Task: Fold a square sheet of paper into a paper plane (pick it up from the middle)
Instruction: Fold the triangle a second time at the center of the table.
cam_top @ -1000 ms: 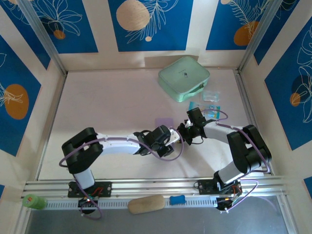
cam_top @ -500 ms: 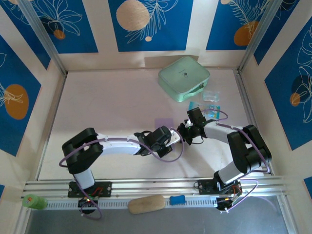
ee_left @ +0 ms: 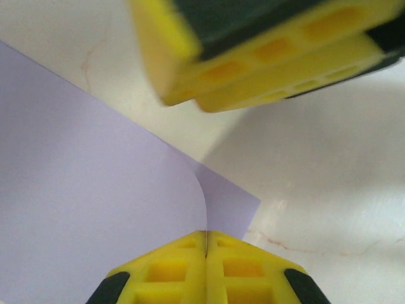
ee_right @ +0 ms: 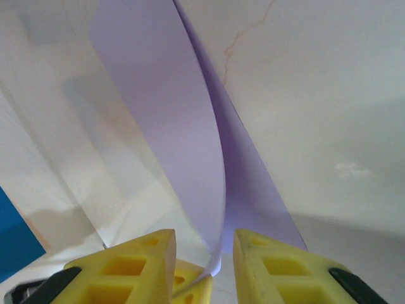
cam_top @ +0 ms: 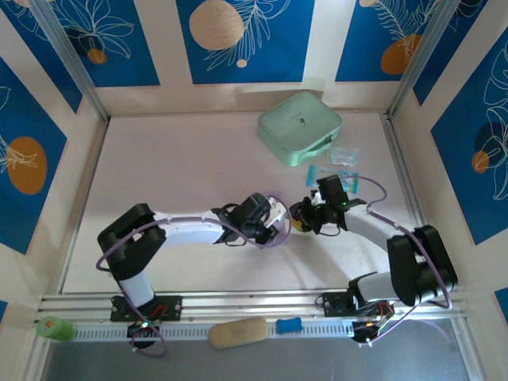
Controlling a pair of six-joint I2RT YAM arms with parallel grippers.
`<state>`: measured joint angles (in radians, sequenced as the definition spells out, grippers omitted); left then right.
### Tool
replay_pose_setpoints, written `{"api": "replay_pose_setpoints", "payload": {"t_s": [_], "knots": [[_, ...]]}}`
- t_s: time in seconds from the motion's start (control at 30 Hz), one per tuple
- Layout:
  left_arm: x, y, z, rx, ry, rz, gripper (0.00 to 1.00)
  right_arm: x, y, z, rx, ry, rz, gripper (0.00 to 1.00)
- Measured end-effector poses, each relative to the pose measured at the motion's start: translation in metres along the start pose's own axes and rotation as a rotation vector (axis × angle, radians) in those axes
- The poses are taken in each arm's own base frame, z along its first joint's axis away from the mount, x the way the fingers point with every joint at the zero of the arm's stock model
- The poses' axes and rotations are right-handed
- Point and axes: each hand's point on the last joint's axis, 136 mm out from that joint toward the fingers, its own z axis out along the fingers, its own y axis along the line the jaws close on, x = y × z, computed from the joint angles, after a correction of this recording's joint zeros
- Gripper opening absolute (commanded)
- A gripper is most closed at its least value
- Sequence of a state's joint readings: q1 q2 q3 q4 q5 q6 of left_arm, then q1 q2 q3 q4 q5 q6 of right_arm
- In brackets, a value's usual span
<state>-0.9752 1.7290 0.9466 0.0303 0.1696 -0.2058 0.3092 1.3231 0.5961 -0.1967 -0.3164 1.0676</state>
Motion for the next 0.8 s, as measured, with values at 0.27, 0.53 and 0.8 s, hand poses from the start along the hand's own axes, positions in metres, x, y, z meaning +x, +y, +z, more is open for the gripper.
{"api": "replay_pose_setpoints", "payload": {"t_s": [0.27,0.53,0.8], "knots": [[-0.022,-0.009,-0.005,0.153,-0.074,-0.165,0.00,0.002,-0.012,-0.011,-0.004,-0.026,-0.009,0.13],[-0.023,-0.015,0.000,0.199,-0.072,-0.227,0.00,0.018,-0.023,0.000,0.008,0.021,-0.016,0.00],[-0.023,-0.015,0.000,0.199,-0.073,-0.230,0.00,0.025,-0.027,0.019,0.028,0.073,-0.010,0.00]]}}
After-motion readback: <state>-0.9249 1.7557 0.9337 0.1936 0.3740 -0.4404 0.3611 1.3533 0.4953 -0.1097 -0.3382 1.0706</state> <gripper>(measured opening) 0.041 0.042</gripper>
